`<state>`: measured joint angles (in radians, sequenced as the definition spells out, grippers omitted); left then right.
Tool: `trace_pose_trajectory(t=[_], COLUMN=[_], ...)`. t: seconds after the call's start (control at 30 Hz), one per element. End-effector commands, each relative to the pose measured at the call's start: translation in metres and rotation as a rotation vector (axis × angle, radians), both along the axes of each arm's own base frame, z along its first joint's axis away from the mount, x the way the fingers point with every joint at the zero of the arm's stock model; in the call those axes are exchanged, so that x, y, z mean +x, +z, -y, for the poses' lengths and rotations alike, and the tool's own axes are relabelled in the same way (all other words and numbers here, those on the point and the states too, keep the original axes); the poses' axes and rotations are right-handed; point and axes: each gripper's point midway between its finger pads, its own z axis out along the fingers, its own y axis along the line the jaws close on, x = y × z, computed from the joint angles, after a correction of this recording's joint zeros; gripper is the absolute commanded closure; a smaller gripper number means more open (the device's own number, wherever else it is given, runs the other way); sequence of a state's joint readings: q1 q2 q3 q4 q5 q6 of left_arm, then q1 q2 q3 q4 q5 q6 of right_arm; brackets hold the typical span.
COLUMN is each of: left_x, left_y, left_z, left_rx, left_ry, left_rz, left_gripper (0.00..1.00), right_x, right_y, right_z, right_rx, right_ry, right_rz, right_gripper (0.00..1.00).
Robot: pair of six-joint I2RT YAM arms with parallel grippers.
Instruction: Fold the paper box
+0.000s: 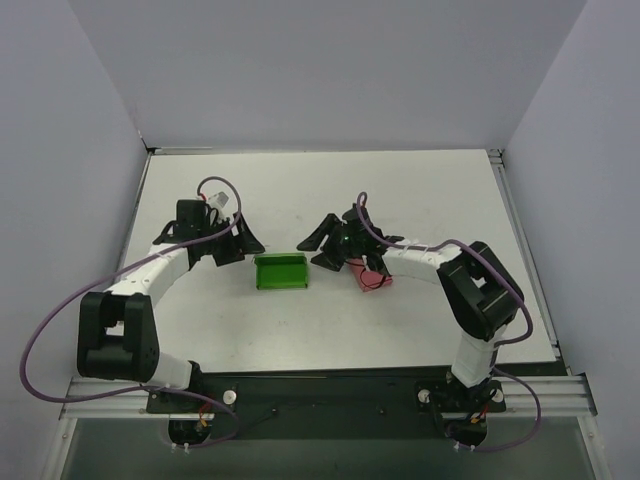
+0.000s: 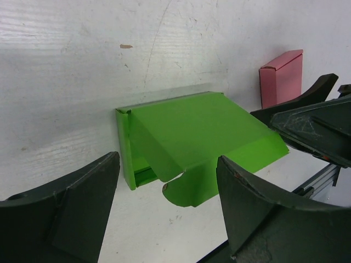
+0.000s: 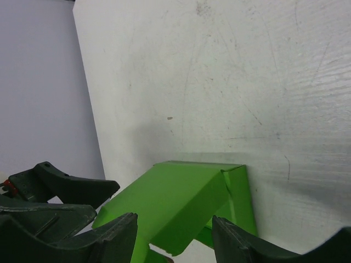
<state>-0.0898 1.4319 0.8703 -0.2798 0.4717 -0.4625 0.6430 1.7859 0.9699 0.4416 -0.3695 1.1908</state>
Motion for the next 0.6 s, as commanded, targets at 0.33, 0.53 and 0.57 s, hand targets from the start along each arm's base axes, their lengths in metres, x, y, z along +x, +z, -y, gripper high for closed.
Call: trace_pose_trajectory(t=[0.33,0.53,0.57], left_x=[0.004,0.0,-0.001], left_y=[0.001,-0.005,-0.006], left_z=[0.019,0.028,0.028], left_rx=[-0.043,-0.038,-0.037], left_ry=[-0.083,-0.112,-0.112], left_rz=[0.013,-0.003,-0.007], left_gripper=[0.23,0.27,0.28], right_x=[0.003,-0.003,-0.002], right_y=[0.004,-0.005,-0.005], right_z=[-0.022,-0.024,-0.025], right_rx=[0.057,0.072,0.08], right_ry=[0.025,0.021,0.016], right_rz=[-0.027,-0.048,-0.048], right_gripper=[0.44,0.45,0.45])
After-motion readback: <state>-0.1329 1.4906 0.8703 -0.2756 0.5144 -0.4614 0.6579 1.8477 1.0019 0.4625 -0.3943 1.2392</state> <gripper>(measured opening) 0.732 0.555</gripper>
